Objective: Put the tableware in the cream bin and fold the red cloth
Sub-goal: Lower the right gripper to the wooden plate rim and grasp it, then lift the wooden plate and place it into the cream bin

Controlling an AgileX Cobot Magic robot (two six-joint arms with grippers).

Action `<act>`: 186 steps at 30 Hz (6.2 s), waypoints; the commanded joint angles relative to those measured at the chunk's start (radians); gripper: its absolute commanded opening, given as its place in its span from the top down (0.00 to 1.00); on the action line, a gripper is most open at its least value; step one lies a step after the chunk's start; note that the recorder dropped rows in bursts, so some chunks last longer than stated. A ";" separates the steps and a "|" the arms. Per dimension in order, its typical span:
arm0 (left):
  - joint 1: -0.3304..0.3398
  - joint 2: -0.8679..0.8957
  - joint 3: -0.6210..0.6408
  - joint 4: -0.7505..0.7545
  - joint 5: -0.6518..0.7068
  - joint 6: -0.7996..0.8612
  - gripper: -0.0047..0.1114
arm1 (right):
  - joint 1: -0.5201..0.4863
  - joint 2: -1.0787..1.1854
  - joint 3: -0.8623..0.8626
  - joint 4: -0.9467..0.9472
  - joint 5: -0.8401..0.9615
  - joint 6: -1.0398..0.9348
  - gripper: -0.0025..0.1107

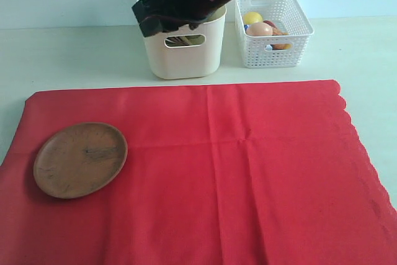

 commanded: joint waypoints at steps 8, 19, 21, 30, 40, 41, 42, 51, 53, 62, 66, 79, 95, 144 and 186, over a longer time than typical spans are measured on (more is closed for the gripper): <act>-0.005 -0.006 0.003 -0.004 0.004 0.000 0.94 | 0.009 0.166 -0.004 0.234 0.171 -0.010 0.56; -0.005 -0.006 0.003 -0.004 0.004 0.000 0.94 | 0.136 0.286 -0.004 0.237 0.101 -0.071 0.56; -0.005 -0.006 0.003 -0.004 0.004 0.000 0.94 | 0.146 0.306 -0.004 0.242 0.091 -0.071 0.56; -0.005 -0.006 0.003 -0.004 0.004 0.000 0.94 | 0.149 0.360 -0.004 0.246 0.063 -0.070 0.56; -0.005 -0.006 0.003 -0.004 0.004 0.000 0.94 | 0.149 0.381 -0.004 0.273 0.058 -0.072 0.59; -0.005 -0.006 0.003 -0.004 0.004 0.000 0.94 | 0.149 0.389 -0.004 0.278 0.058 -0.072 0.60; -0.005 -0.006 0.003 -0.004 0.004 0.000 0.94 | 0.149 0.394 -0.004 0.287 0.058 -0.072 0.60; -0.005 -0.006 0.003 -0.004 0.004 0.000 0.94 | 0.149 0.402 -0.004 0.298 0.054 -0.072 0.80; -0.005 -0.006 0.003 -0.004 0.004 0.000 0.94 | 0.149 0.402 -0.004 0.298 0.054 -0.070 0.86; -0.005 -0.006 0.003 -0.004 0.004 0.000 0.94 | 0.149 0.402 -0.004 0.298 0.058 -0.070 0.98; -0.005 -0.006 0.003 -0.004 0.004 0.000 0.94 | 0.149 0.402 -0.004 0.298 0.058 -0.052 0.98; -0.005 -0.006 0.003 -0.004 0.004 0.000 0.94 | 0.149 0.345 -0.004 0.386 0.133 -0.054 0.98; -0.005 -0.006 0.003 -0.004 0.004 0.000 0.94 | 0.133 0.282 -0.004 0.374 0.141 -0.084 0.98; -0.005 -0.006 0.003 -0.004 0.004 0.000 0.94 | -0.365 0.209 -0.006 1.037 -0.040 -0.298 0.98; -0.005 -0.006 0.003 -0.004 0.004 0.000 0.94 | -0.459 0.077 -0.004 0.617 0.391 -0.294 0.83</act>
